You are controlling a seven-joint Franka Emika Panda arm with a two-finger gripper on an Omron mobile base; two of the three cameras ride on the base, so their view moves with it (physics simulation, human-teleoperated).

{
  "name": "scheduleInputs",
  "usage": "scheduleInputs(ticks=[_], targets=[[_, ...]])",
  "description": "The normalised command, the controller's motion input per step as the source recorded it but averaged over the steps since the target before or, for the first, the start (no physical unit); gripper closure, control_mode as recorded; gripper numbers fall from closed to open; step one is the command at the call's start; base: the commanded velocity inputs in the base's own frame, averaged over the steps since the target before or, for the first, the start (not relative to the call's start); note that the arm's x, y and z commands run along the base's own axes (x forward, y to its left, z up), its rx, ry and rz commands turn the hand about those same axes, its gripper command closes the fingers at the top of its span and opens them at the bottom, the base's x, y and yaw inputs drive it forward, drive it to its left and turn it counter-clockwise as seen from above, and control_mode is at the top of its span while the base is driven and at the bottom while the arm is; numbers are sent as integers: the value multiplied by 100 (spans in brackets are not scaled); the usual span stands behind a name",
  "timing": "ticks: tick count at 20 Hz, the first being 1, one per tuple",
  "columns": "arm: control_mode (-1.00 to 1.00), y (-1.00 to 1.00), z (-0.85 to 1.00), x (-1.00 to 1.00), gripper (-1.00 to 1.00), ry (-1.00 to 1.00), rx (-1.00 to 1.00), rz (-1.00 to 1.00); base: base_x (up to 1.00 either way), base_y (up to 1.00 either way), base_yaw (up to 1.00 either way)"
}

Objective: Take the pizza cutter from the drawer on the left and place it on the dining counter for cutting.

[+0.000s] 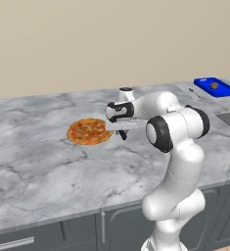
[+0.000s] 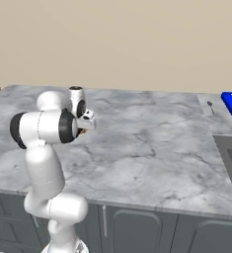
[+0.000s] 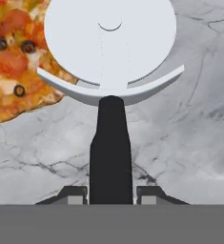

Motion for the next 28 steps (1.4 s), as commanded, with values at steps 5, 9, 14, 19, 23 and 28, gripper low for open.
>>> scheduleInputs(ticks=[5, 9, 14, 19, 23, 28], targets=[[-100, 0, -73, 18, 100, 3, 0, -1, 0, 0, 0], [-100, 6, -68, 27, 100, 5, 0, 0, 0, 0, 0], [-100, 9, -33, 36, 100, 6, 0, 0, 0, 0, 0], [-100, 0, -6, 6, 100, 2, 0, 0, 0, 0, 0], [-100, 0, 0, 0, -100, 0, 0, 0, 0, 0, 0], [-100, 0, 12, 0, -100, -1, 0, 0, 0, 0, 0]])
